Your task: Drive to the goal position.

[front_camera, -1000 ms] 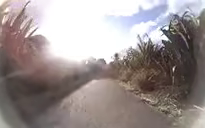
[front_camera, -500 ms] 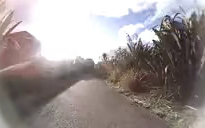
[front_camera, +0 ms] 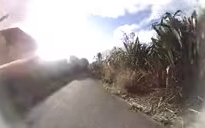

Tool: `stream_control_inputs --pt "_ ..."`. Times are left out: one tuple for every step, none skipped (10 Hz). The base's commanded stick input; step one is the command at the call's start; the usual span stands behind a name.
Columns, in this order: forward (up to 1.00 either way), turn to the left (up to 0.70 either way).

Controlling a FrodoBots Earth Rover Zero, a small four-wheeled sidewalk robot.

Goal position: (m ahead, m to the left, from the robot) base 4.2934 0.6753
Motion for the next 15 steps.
stream_control_inputs --pt "0.50 0.03" --pt "0.50 0.05" --pt "0.50 0.35" --pt "0.50 0.53" --pt "0.50 0.53" --pt "0.50 0.53" --pt "0.50 0.53" --pt "0.50 0.53" --pt "0.50 0.53" --pt "0.50 0.53" --pt "0.50 0.50" --pt "0.50 0.38" --pt "0.50 0.26" --pt "0.50 0.15" --pt "0.50 0.03"
